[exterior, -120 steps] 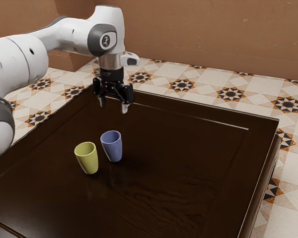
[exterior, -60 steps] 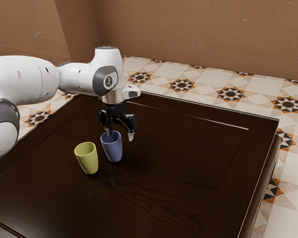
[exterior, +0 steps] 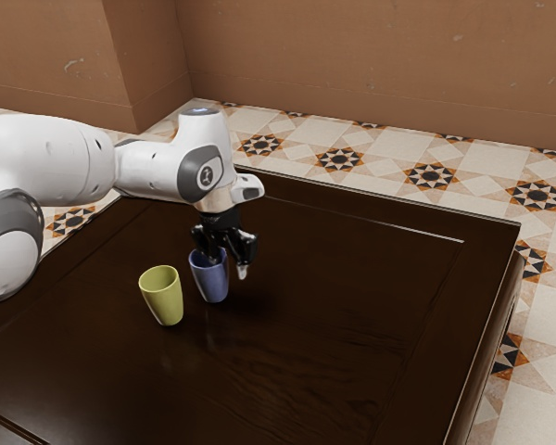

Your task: Place the right cup onto the left cup

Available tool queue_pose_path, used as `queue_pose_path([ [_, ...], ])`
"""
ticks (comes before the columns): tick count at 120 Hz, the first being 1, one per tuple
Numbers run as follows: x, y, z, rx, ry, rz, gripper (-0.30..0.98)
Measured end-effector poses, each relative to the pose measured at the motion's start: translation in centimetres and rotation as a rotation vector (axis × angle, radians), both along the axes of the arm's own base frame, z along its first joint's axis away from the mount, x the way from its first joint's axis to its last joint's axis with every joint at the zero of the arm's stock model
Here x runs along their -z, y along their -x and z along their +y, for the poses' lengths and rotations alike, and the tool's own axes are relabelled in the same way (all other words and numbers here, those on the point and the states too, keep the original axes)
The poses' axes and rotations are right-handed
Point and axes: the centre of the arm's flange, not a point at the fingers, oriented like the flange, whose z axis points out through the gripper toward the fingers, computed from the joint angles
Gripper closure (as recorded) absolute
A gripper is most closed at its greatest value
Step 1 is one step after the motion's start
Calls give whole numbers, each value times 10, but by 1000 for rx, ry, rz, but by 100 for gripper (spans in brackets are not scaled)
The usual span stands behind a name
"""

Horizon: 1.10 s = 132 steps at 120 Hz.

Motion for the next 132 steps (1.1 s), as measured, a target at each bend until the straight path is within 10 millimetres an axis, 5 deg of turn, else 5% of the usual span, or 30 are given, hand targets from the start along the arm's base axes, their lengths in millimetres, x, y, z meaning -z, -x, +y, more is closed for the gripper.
queue_pose_path([
  [23,0,-1,6,-4,-6,-15,66],
  [60,-8,0,21,-7,-34,-23,76],
  [74,-36,0,24,8,-55,-51,77],
  [115,-159,17,32,37,-94,-178,78],
  [132,-173,48,42,24,-83,-158,78],
])
